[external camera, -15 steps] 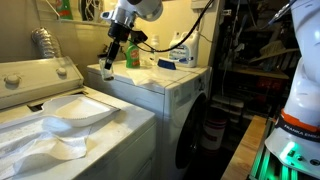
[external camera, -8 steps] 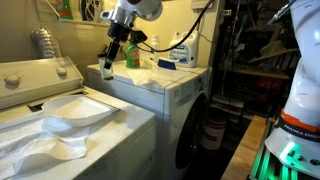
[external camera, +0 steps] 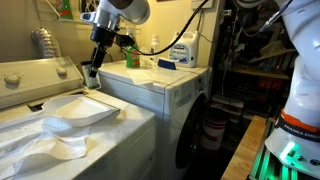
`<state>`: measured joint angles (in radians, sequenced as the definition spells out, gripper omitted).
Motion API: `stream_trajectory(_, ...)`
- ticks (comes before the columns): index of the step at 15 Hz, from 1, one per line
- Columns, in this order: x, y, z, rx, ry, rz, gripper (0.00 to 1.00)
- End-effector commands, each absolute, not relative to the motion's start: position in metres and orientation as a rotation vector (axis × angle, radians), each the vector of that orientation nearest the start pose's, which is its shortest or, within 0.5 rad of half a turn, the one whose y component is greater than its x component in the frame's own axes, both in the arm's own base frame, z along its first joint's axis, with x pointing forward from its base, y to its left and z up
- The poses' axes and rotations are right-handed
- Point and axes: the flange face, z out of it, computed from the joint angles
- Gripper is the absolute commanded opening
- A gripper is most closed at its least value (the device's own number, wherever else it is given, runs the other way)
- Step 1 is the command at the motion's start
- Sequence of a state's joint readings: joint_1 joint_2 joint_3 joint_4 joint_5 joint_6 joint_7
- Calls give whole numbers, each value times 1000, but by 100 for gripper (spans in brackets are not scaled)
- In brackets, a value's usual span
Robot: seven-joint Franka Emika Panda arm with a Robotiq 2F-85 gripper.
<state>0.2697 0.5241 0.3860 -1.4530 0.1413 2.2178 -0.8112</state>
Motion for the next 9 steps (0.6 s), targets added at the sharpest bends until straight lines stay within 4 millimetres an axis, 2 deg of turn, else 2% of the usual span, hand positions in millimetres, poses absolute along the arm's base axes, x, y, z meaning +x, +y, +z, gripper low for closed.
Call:
stream_trajectory(1, 622, 426, 413, -2239, -1769, -428, 27)
stream_trajectory(9, 645, 464, 369, -2218, -1818, -466, 27)
